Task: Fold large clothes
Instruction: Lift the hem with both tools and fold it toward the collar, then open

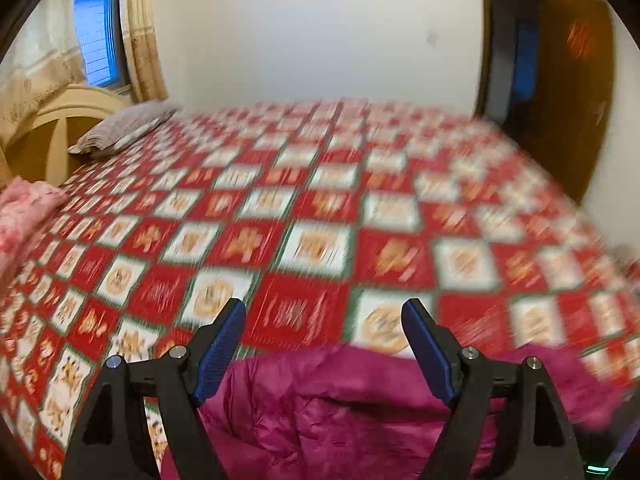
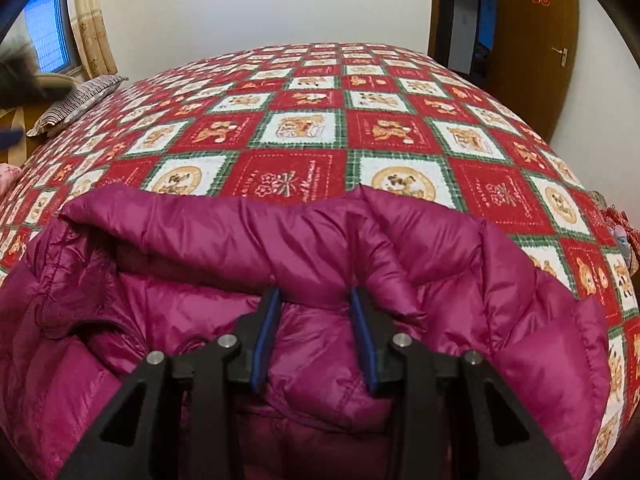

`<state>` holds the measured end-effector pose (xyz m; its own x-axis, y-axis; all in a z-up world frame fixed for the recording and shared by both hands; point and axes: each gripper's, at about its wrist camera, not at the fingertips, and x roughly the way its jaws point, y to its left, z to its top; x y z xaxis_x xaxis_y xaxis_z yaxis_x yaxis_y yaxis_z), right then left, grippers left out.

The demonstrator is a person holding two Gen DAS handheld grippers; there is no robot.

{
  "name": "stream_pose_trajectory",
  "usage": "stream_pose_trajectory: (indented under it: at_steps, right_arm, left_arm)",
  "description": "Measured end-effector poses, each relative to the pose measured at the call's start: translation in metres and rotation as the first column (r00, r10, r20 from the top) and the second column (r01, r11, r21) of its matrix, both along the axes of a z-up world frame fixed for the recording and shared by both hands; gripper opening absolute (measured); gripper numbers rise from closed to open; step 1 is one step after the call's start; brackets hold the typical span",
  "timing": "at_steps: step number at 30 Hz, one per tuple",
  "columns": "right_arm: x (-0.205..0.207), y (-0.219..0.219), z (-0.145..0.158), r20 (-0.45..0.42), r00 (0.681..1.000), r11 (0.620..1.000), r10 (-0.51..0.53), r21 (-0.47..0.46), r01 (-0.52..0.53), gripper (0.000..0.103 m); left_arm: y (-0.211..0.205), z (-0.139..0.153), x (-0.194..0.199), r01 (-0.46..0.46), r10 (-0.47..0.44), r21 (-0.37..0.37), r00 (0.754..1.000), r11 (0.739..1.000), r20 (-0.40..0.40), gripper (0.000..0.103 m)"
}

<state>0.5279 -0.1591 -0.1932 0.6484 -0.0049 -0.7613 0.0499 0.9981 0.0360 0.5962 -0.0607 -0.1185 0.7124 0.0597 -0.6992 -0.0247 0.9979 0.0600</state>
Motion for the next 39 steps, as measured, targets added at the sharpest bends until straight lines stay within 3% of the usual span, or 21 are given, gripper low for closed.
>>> stream_pose_trajectory:
  at_steps: [4, 6, 7, 12, 17, 22, 32, 35, 39]
  right_arm:
    - [-0.002, -0.001, 0.0, 0.006, 1.0, 1.0, 0.0, 0.008, 0.0, 0.038]
    - [-0.002, 0.0, 0.0, 0.009, 1.0, 1.0, 0.003, 0.002, -0.003, 0.039]
    - [-0.002, 0.002, 0.0, 0.008, 1.0, 1.0, 0.003, -0.007, -0.002, 0.039]
    - [-0.01, 0.0, 0.013, 0.028, 1.0, 1.0, -0.006, 0.015, 0.006, 0.039]
    - [-0.015, -0.011, 0.042, 0.106, 0.993, 0.999, -0.05, 0.024, 0.047, 0.041]
    - [0.006, -0.017, 0.009, -0.012, 0.998, 0.997, -0.063, -0.036, 0.062, 0.041]
    - [0.005, -0.022, 0.0, 0.013, 0.996, 0.995, -0.084, -0.06, 0.085, 0.052]
    - [0.006, -0.022, 0.001, 0.004, 0.996, 0.995, -0.086, -0.051, 0.086, 0.055]
    - [-0.021, -0.033, 0.024, 0.055, 0.995, 0.996, -0.077, 0.047, 0.075, 0.055]
  left_arm:
    - [0.016, -0.062, -0.003, -0.063, 0.065, 0.015, 0.992, 0.998, -0.107, 0.081]
    - [0.027, -0.082, -0.008, -0.067, 0.06, -0.051, 0.99, 0.996, -0.127, 0.082]
    - [0.029, -0.082, -0.011, -0.074, 0.067, -0.061, 0.992, 0.995, -0.102, 0.082]
    - [0.015, -0.086, -0.014, -0.07, 0.073, 0.041, 0.995, 0.997, -0.068, 0.082]
    - [0.014, -0.084, -0.012, -0.071, 0.073, 0.036, 0.995, 0.997, -0.064, 0.082]
    - [0.013, -0.084, -0.01, -0.069, 0.072, 0.042, 0.996, 0.997, -0.061, 0.082]
    - [0.012, -0.084, -0.01, -0.069, 0.071, 0.038, 0.995, 0.997, -0.066, 0.082]
    - [0.017, -0.083, -0.008, -0.057, 0.056, -0.013, 0.995, 0.998, -0.084, 0.082]
    - [0.04, -0.059, -0.023, 0.034, -0.049, -0.181, 0.995, 0.983, -0.082, 0.082]
